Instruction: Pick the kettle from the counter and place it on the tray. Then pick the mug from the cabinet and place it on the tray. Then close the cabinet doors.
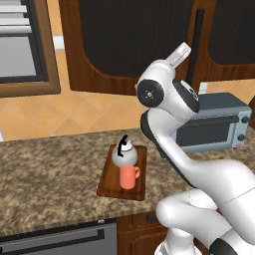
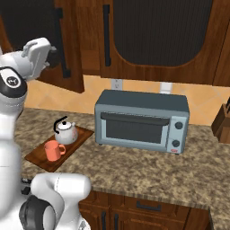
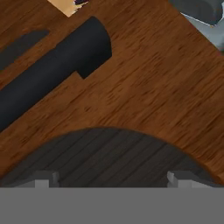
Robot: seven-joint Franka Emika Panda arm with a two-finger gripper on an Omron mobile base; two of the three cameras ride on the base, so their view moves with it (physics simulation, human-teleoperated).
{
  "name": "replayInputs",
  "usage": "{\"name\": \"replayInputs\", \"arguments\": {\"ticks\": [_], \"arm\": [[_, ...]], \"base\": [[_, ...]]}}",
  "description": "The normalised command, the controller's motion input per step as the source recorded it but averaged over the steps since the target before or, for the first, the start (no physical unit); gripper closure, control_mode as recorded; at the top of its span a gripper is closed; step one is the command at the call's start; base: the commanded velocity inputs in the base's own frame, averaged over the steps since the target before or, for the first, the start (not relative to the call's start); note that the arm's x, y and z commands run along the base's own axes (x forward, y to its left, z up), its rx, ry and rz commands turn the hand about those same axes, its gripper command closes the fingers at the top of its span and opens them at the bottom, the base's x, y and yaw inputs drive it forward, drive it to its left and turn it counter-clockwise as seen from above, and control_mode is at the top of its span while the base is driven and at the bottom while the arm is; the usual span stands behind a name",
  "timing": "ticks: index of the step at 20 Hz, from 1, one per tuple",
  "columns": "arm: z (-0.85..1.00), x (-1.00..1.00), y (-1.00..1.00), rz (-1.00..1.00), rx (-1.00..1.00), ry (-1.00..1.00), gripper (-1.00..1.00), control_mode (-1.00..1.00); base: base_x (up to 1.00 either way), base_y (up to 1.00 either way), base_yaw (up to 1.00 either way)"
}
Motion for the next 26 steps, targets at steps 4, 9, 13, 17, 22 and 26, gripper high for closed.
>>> {"name": "replayInputs", "arguments": {"ticks": [4, 9, 13, 17, 22, 26], "arm": [[0.0, 0.73, -0.13, 0.06, 0.04, 0.0, -1.0, -1.0], [0.0, 0.76, -0.11, 0.05, 0.04, 0.0, -1.0, -1.0], [0.0, 0.8, -0.06, 0.05, 0.04, 0.0, -1.0, -1.0], [0.0, 0.83, -0.04, 0.05, 0.05, 0.0, -1.0, -1.0], [0.0, 0.81, -0.04, 0.06, 0.05, 0.0, -1.0, -1.0], [-0.08, 0.79, -0.01, 0.04, 0.04, 0.0, -1.0, -1.0]], "base": [[0.0, 0.0, 0.0], [0.0, 0.0, 0.0], [0.0, 0.0, 0.0], [0.0, 0.0, 0.0], [0.0, 0.0, 0.0], [0.0, 0.0, 0.0]]}}
